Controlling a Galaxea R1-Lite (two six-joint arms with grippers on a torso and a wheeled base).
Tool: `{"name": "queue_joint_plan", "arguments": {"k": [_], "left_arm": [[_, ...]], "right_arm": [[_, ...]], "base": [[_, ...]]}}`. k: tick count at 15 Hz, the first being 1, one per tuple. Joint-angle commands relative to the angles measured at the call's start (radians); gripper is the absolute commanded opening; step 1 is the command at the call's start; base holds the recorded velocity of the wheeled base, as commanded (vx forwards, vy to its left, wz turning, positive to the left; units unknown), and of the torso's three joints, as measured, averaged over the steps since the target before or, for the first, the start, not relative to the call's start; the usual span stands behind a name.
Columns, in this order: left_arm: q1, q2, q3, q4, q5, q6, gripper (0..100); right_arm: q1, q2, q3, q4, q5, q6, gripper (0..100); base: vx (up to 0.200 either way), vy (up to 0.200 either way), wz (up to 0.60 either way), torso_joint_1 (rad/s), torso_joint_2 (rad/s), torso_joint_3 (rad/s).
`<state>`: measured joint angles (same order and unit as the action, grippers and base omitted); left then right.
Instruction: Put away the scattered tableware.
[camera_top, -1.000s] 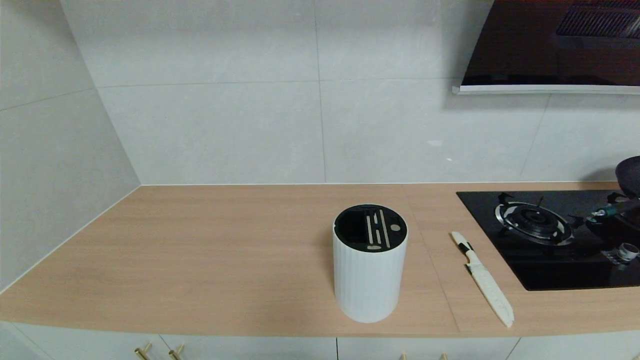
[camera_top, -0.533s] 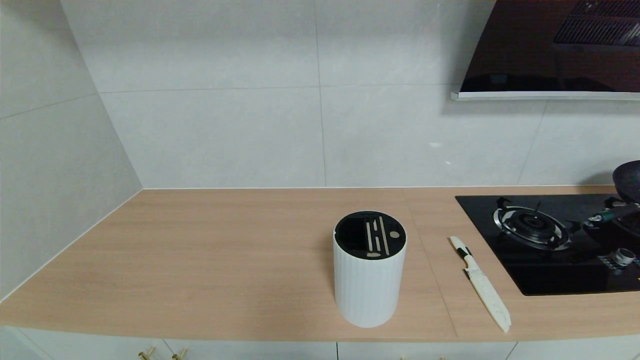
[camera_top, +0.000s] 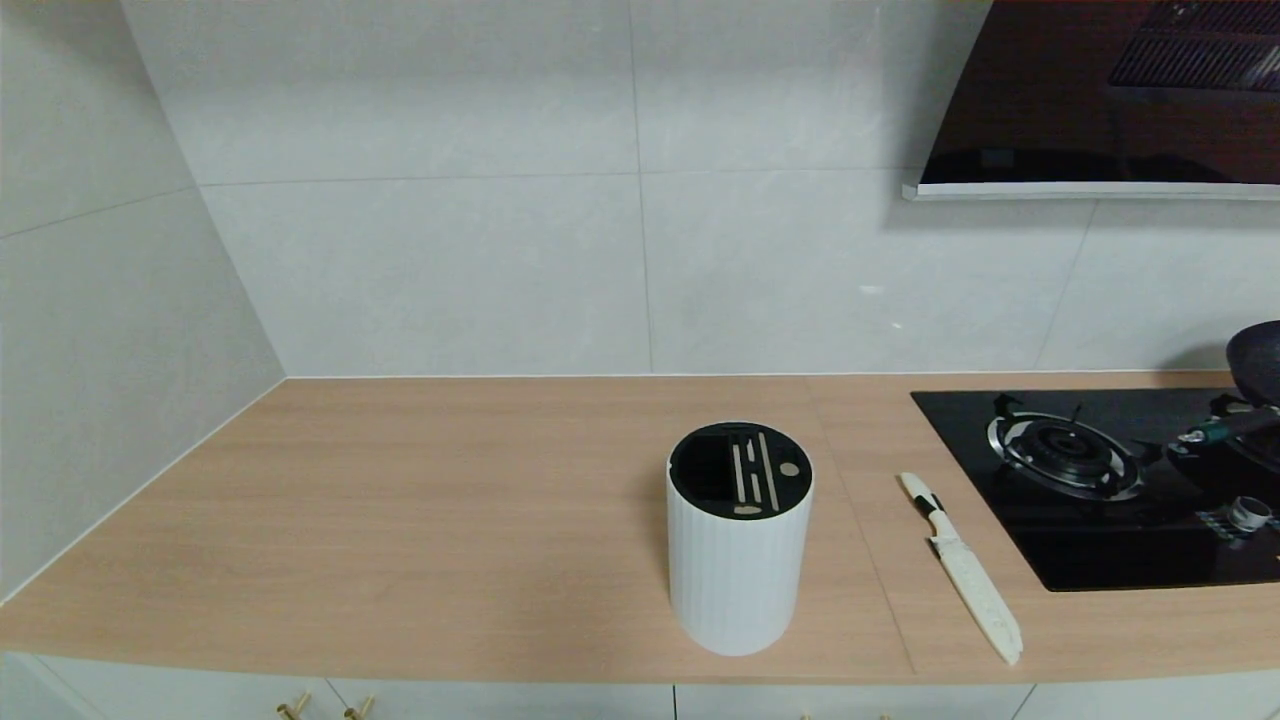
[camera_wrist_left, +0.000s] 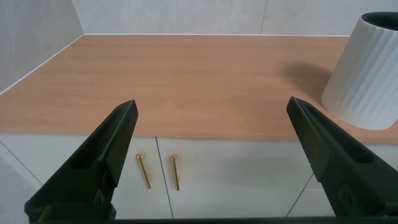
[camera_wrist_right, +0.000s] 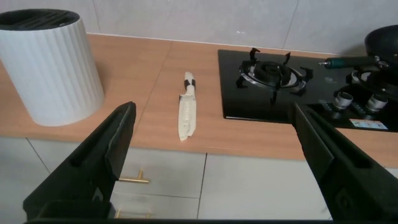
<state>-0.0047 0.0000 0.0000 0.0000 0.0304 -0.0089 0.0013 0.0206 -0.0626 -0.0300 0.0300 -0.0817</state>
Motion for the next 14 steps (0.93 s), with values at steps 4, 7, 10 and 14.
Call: {"name": "queue_joint_plan", "arguments": {"k": [4, 7, 10, 14], "left_arm": [[0.000, 0.000, 0.000, 0.000, 0.000, 0.000, 100], [0.000, 0.000, 0.000, 0.000, 0.000, 0.000, 100], [0.000, 0.000, 0.000, 0.000, 0.000, 0.000, 100], [0.000, 0.000, 0.000, 0.000, 0.000, 0.000, 100]], "right_arm": [[0.131, 0.489, -0.249, -0.002, 0.024, 0.005, 100], [0.143, 0.811, -0.385, 0.005, 0.022, 0.007, 100], [0.141, 1.142, -0.479, -0.007, 0.024, 0.007, 100], [0.137, 1.587, -0.559, -0.219, 0.025, 0.010, 100]], "base": [[0.000, 0.000, 0.00, 0.000, 0.00, 0.000], [0.000, 0.000, 0.00, 0.000, 0.00, 0.000], [0.000, 0.000, 0.00, 0.000, 0.00, 0.000], [0.000, 0.000, 0.00, 0.000, 0.00, 0.000]]}}
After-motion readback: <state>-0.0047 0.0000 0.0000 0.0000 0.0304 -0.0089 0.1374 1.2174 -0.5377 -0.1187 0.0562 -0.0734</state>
